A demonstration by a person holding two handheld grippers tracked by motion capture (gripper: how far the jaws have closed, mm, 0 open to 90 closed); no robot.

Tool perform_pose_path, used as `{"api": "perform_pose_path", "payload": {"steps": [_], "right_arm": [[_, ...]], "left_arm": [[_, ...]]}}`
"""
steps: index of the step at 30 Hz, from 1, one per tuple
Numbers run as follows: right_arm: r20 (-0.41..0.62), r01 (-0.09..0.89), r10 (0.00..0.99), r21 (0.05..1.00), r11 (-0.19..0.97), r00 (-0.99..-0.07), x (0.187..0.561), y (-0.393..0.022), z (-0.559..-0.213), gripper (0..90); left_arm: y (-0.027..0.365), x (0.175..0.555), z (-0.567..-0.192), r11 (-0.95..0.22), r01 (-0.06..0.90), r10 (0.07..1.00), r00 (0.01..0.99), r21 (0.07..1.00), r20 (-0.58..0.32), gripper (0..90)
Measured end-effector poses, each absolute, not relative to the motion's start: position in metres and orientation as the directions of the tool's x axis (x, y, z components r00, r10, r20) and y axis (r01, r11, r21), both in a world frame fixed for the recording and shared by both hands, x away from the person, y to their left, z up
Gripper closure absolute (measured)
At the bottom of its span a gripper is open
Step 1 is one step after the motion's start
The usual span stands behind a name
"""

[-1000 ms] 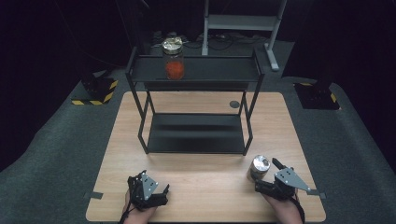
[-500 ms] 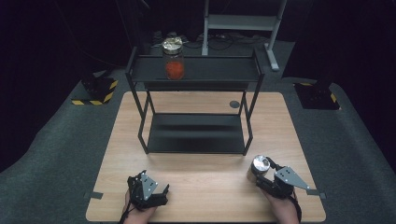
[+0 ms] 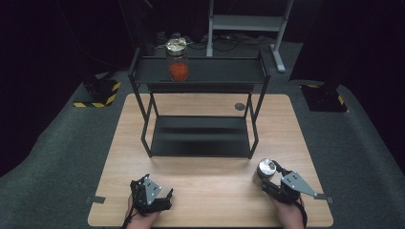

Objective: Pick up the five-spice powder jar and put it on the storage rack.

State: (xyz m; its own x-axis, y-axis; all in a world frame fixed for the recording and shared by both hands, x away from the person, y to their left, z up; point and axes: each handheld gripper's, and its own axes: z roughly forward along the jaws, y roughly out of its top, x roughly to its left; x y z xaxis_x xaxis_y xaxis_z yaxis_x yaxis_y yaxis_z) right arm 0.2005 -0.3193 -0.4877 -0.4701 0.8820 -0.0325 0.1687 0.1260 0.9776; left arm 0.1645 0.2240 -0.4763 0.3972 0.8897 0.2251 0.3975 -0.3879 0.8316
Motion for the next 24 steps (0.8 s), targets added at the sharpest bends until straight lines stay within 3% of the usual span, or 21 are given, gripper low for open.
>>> {"api": "perform_pose_path", "payload": {"steps": [24], "right_arm": [[-0.056, 0.074, 0.863, 0.991, 0.107, -0.502, 0.202, -0.314, -0.443, 34.2]], "left_arm": [[0.226, 0.166, -0.476, -0.384, 0.401, 0.889, 0.404, 0.832, 0.216, 0.7]]}}
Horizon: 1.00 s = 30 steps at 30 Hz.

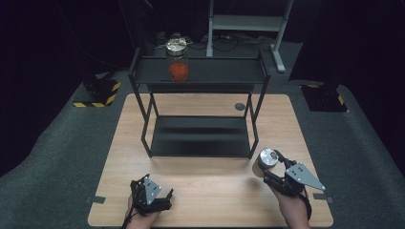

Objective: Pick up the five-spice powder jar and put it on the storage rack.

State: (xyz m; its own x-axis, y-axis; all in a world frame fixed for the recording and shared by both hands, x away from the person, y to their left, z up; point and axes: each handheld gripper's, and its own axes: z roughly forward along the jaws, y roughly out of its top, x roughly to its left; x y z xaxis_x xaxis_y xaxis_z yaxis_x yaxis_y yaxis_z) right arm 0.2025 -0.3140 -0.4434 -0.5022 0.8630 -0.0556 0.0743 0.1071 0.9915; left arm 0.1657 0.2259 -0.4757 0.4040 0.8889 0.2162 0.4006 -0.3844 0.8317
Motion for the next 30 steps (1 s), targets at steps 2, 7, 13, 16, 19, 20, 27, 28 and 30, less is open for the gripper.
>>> {"api": "perform_pose_path", "payload": {"steps": [2, 7, 13, 16, 19, 20, 27, 28, 30], "right_arm": [[-0.056, 0.068, 0.861, 0.992, 0.104, -0.506, 0.204, -0.311, -0.44, 34.2], [-0.052, 0.053, 0.852, 0.994, 0.094, -0.52, 0.207, -0.305, -0.432, 34.2], [-0.06, 0.036, 0.841, 0.995, 0.095, -0.538, 0.211, -0.297, -0.423, 34.2], [-0.068, 0.026, 0.835, 0.995, 0.098, -0.547, 0.214, -0.292, -0.419, 34.2], [-0.068, 0.019, 0.829, 0.995, 0.094, -0.555, 0.217, -0.287, -0.414, 34.2], [-0.071, 0.015, 0.827, 0.995, 0.095, -0.557, 0.218, -0.286, -0.413, 34.2], [-0.074, -0.003, 0.815, 0.996, 0.089, -0.574, 0.225, -0.274, -0.402, 34.2], [-0.075, -0.003, 0.813, 0.996, 0.089, -0.577, 0.226, -0.273, -0.401, 34.2], [-0.077, -0.006, 0.81, 0.996, 0.09, -0.581, 0.228, -0.27, -0.398, 34.2]], "left_arm": [[0.227, 0.166, -0.476, -0.38, 0.402, 0.89, 0.404, 0.833, 0.211, 0.7], [0.228, 0.167, -0.475, -0.377, 0.404, 0.89, 0.408, 0.833, 0.205, 0.7], [0.23, 0.168, -0.475, -0.369, 0.41, 0.892, 0.409, 0.834, 0.193, 0.7], [0.231, 0.168, -0.475, -0.365, 0.41, 0.892, 0.41, 0.836, 0.189, 0.7], [0.23, 0.168, -0.475, -0.368, 0.409, 0.892, 0.41, 0.835, 0.192, 0.7], [0.23, 0.168, -0.475, -0.371, 0.407, 0.89, 0.412, 0.834, 0.195, 0.7], [0.229, 0.167, -0.475, -0.381, 0.402, 0.885, 0.417, 0.832, 0.204, 0.7], [0.23, 0.167, -0.475, -0.379, 0.403, 0.887, 0.416, 0.833, 0.202, 0.7], [0.23, 0.167, -0.475, -0.375, 0.404, 0.888, 0.415, 0.834, 0.198, 0.7]]}}
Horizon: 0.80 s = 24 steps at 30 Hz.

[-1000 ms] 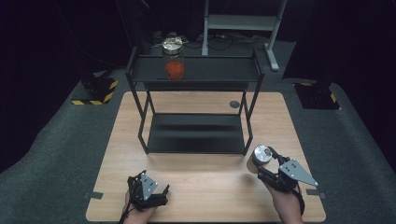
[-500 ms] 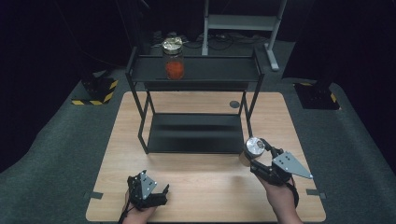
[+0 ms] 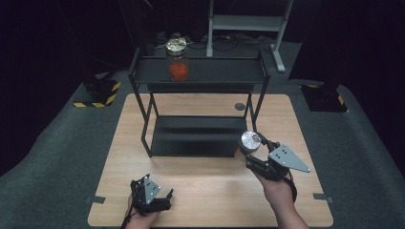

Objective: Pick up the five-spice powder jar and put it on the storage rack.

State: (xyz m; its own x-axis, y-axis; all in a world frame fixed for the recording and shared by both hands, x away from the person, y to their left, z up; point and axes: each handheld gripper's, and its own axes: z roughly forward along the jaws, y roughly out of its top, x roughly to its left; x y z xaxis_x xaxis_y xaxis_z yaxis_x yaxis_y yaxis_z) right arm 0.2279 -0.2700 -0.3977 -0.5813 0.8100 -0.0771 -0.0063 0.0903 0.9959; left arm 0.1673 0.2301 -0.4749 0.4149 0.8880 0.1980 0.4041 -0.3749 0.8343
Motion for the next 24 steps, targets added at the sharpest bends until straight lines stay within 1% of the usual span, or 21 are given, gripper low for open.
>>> {"api": "perform_pose_path", "payload": {"steps": [14, 24], "right_arm": [[-0.079, -0.027, 0.798, 0.997, 0.078, -0.598, 0.242, -0.253, -0.38, 34.2], [-0.102, -0.051, 0.795, 0.995, 0.089, -0.597, 0.251, -0.244, -0.367, 34.2]], "left_arm": [[0.23, 0.166, -0.475, -0.389, 0.395, 0.881, 0.424, 0.833, 0.21, 0.7], [0.229, 0.165, -0.476, -0.393, 0.389, 0.879, 0.424, 0.834, 0.216, 0.7]]}}
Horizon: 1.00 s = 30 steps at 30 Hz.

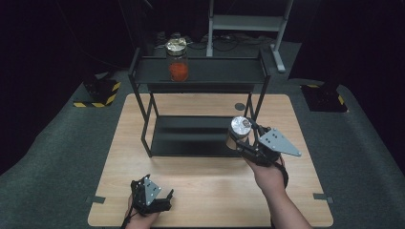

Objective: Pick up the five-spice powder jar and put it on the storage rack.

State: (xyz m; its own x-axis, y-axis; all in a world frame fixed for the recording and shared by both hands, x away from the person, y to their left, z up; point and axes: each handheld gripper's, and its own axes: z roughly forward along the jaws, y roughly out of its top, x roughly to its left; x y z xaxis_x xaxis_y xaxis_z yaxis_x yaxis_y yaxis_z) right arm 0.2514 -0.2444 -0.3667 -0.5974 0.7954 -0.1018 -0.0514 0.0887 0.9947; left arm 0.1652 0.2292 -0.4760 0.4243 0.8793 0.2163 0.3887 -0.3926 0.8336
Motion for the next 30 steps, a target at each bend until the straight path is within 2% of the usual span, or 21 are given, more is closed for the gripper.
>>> {"api": "perform_pose_path", "payload": {"steps": [30], "right_arm": [[-0.102, -0.118, 0.811, 0.992, 0.041, -0.576, 0.274, -0.237, -0.318, 34.3]], "left_arm": [[0.229, 0.166, -0.476, -0.401, 0.386, 0.874, 0.434, 0.831, 0.22, 0.7]]}}
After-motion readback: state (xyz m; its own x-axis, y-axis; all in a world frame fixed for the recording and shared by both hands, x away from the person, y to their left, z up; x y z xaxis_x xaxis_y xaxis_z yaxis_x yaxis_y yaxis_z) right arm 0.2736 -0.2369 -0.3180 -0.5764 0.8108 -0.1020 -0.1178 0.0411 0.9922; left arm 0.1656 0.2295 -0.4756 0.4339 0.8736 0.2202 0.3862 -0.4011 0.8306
